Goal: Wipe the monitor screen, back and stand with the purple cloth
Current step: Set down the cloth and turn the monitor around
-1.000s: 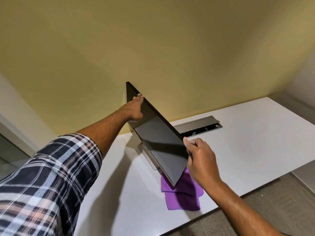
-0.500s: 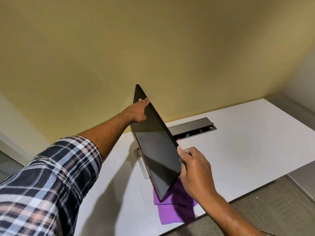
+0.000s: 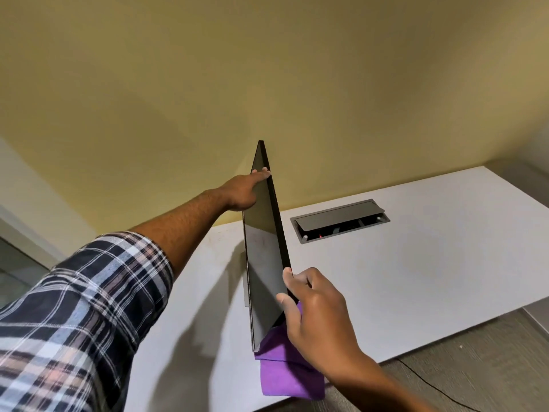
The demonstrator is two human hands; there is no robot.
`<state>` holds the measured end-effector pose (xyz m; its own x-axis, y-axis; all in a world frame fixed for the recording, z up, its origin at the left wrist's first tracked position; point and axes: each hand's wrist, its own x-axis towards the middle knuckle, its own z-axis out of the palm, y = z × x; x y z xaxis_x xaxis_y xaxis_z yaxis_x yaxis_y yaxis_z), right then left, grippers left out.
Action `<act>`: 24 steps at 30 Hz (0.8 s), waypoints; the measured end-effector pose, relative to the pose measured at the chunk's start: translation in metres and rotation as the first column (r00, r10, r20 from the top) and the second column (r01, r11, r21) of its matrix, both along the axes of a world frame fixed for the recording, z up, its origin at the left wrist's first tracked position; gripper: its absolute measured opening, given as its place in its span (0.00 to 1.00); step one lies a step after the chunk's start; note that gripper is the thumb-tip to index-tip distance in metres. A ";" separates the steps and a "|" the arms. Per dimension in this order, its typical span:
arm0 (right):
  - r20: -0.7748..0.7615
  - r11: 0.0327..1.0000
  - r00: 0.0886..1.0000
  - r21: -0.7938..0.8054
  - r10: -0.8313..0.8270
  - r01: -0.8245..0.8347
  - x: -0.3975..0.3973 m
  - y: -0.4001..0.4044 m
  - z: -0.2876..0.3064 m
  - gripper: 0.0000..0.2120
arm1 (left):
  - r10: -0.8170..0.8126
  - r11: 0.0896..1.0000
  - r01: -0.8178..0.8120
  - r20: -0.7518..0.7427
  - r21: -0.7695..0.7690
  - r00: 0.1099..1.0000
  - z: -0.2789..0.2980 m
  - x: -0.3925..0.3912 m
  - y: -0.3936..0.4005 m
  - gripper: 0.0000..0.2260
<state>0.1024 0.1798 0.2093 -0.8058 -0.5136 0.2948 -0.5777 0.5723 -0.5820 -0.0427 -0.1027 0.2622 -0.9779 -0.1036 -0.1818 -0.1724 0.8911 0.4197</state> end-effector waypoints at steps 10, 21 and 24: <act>0.040 0.991 0.991 -0.050 0.125 -0.123 0.013 -0.030 -0.009 0.27 | -0.011 1.000 0.010 0.047 0.023 0.999 0.008 -0.002 0.003 0.40; -0.038 0.960 0.972 -0.155 0.230 -0.233 0.015 -0.058 -0.014 0.28 | 0.098 0.984 -0.081 -0.099 0.160 0.990 -0.013 0.066 -0.001 0.37; -0.018 0.944 0.970 -0.225 0.242 -0.240 -0.004 -0.050 -0.010 0.22 | 0.073 0.980 -0.036 -0.185 0.197 0.980 -0.027 0.102 0.004 0.30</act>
<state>0.0982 0.1303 0.1993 -0.6697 -0.6144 0.4172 -0.6757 0.2710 -0.6856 0.0596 -0.0985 0.2351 -0.9902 -0.1391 -0.0145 -0.1188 0.7823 0.6114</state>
